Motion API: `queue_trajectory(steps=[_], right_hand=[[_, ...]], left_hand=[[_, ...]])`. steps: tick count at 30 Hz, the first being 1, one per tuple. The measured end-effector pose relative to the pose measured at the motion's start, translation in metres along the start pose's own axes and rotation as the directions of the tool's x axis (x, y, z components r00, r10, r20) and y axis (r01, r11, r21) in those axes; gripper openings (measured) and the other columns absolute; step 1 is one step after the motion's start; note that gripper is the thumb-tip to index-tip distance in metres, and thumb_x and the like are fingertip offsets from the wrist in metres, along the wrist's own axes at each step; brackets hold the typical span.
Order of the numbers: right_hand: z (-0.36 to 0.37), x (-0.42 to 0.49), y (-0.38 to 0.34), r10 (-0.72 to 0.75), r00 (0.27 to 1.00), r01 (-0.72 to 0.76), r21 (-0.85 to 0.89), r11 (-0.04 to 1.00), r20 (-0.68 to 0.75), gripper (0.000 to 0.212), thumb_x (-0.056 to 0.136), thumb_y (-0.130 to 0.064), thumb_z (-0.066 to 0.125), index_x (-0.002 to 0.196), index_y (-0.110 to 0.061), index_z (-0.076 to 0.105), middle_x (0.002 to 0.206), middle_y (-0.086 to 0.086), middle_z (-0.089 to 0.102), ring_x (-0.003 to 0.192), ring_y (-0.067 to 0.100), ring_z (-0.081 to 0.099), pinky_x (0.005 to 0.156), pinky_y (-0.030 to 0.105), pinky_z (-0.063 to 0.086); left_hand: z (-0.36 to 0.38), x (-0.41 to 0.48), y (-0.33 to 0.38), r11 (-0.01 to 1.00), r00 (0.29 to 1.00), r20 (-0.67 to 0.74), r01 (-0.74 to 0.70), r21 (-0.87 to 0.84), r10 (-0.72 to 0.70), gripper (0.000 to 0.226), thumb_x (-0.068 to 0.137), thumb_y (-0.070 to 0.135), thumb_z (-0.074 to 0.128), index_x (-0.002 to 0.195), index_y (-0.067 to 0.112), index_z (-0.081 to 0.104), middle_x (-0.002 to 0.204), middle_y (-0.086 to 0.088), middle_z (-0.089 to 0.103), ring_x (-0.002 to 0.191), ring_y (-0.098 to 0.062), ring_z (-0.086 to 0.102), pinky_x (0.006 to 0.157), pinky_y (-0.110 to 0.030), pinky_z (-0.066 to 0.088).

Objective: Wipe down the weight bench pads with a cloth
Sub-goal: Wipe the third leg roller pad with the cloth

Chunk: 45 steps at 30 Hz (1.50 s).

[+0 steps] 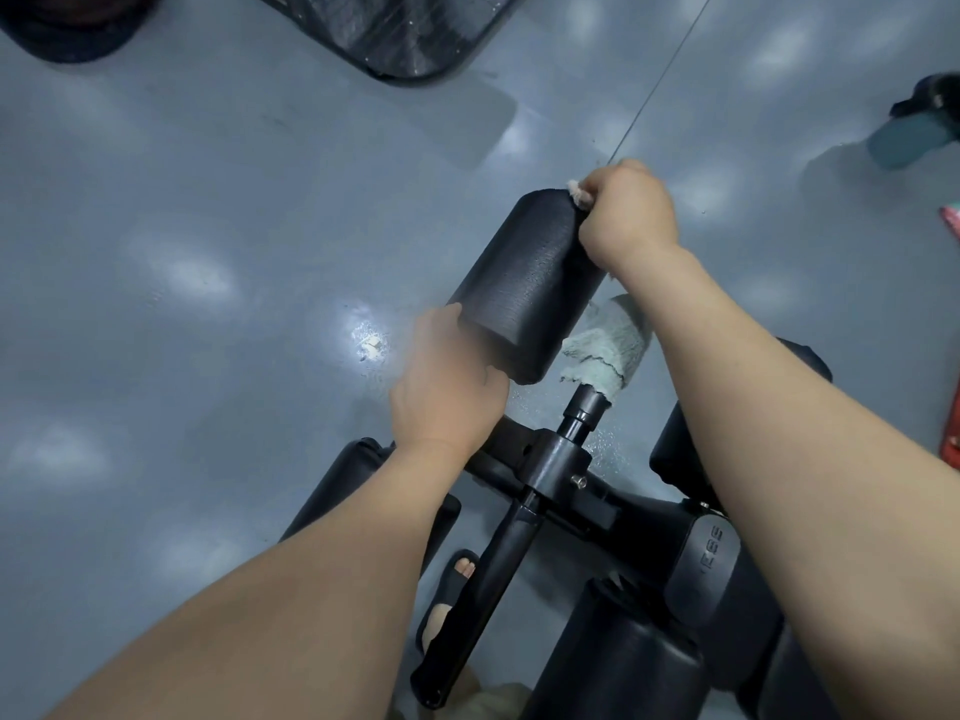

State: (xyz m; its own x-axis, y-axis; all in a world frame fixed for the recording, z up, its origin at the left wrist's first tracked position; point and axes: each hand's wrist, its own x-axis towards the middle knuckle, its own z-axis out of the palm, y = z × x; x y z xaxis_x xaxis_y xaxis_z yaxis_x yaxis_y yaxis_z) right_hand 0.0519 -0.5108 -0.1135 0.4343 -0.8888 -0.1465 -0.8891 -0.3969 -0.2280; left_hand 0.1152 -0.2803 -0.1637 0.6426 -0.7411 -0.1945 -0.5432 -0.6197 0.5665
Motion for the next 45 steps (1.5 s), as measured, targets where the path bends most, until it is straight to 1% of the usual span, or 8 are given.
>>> queue_trajectory(steps=[3, 9, 25, 30, 35, 38, 41, 45], right_hand=[[-0.004, -0.005, -0.004, -0.044, 0.999, 0.045, -0.068, 0.997, 0.018, 0.016, 0.093, -0.007, 0.048, 0.084, -0.016, 0.059, 0.102, 0.012, 0.049, 0.093, 0.038, 0.056, 0.071, 0.036, 0.037], [0.001, -0.027, -0.024, -0.178, 0.983, 0.182, -0.114, 0.977, 0.052, 0.033, 0.084, 0.002, 0.046, 0.063, -0.019, 0.033, 0.095, 0.008, 0.041, 0.083, 0.031, 0.043, 0.067, 0.034, 0.028], [0.012, -0.083, -0.039, -0.271, 0.956, 0.281, -0.086, 0.956, 0.116, 0.036, 0.082, 0.002, 0.047, 0.100, -0.019, 0.069, 0.092, 0.001, 0.039, 0.087, 0.028, 0.042, 0.066, 0.032, 0.027], [0.022, -0.101, -0.042, -0.305, 0.948, 0.311, -0.070, 0.948, 0.087, 0.031, 0.087, -0.002, 0.052, 0.103, -0.021, 0.070, 0.091, -0.001, 0.038, 0.084, 0.025, 0.039, 0.065, 0.031, 0.028], [0.022, -0.118, -0.045, -0.346, 0.931, 0.359, -0.117, 0.926, 0.116, 0.035, 0.083, -0.002, 0.056, 0.110, -0.021, 0.070, 0.093, -0.002, 0.039, 0.094, 0.027, 0.053, 0.061, 0.028, 0.026], [0.018, -0.124, -0.044, -0.386, 0.908, 0.396, -0.031, 0.918, 0.164, 0.024, 0.079, -0.002, 0.056, 0.094, -0.017, 0.066, 0.089, -0.002, 0.043, 0.092, 0.027, 0.056, 0.052, 0.028, 0.025], [0.005, -0.120, -0.037, -0.347, 0.917, 0.324, 0.142, 0.935, 0.198, 0.033, 0.083, -0.003, 0.053, 0.103, -0.022, 0.072, 0.094, -0.001, 0.062, 0.097, 0.025, 0.060, 0.070, 0.031, 0.047], [-0.010, -0.074, -0.022, -0.021, 0.983, -0.047, 0.359, 0.932, 0.183, 0.029, 0.088, -0.012, 0.045, 0.087, -0.037, 0.059, 0.078, -0.009, 0.065, 0.092, 0.024, 0.062, 0.062, 0.031, 0.045]], left_hand=[[0.000, 0.001, -0.001, 1.000, 1.000, 0.001, -0.006, 0.005, 0.006, 0.068, 0.085, 0.041, 0.063, 0.145, 0.026, 0.034, 0.144, 0.012, 0.034, 0.095, -0.022, 0.063, 0.072, -0.033, 0.042], [0.000, 0.001, 0.000, 1.000, 1.000, 0.014, 0.009, 0.003, -0.009, 0.070, 0.084, 0.041, 0.065, 0.144, 0.026, 0.034, 0.144, 0.012, 0.033, 0.091, -0.024, 0.064, 0.072, -0.034, 0.043], [0.000, 0.001, 0.001, 0.999, 0.999, 0.013, 0.048, -0.016, -0.048, 0.069, 0.083, 0.041, 0.064, 0.143, 0.030, 0.032, 0.145, 0.009, 0.037, 0.099, -0.025, 0.063, 0.077, -0.035, 0.043], [0.001, 0.001, 0.001, 0.998, 0.998, 0.009, 0.058, -0.020, -0.058, 0.073, 0.083, 0.046, 0.065, 0.145, 0.027, 0.032, 0.146, 0.007, 0.038, 0.105, -0.029, 0.063, 0.081, -0.039, 0.047], [0.001, 0.001, 0.001, 0.998, 0.997, 0.044, 0.058, 0.005, -0.058, 0.083, 0.083, 0.047, 0.067, 0.152, 0.022, 0.028, 0.152, 0.004, 0.033, 0.113, -0.030, 0.061, 0.084, -0.040, 0.045], [0.000, 0.002, 0.001, 0.998, 0.997, 0.046, 0.063, 0.005, -0.063, 0.082, 0.084, 0.044, 0.066, 0.153, 0.022, 0.028, 0.153, 0.004, 0.033, 0.115, -0.031, 0.060, 0.086, -0.041, 0.047], [-0.001, 0.000, 0.002, 0.998, 0.998, 0.034, 0.060, 0.002, -0.060, 0.078, 0.084, 0.042, 0.063, 0.151, 0.023, 0.030, 0.151, 0.004, 0.034, 0.113, -0.030, 0.061, 0.086, -0.041, 0.046], [-0.002, 0.000, 0.002, 0.999, 0.998, 0.025, 0.051, -0.011, -0.051, 0.074, 0.083, 0.044, 0.062, 0.148, 0.026, 0.031, 0.147, 0.008, 0.034, 0.106, -0.028, 0.061, 0.084, -0.037, 0.044]])
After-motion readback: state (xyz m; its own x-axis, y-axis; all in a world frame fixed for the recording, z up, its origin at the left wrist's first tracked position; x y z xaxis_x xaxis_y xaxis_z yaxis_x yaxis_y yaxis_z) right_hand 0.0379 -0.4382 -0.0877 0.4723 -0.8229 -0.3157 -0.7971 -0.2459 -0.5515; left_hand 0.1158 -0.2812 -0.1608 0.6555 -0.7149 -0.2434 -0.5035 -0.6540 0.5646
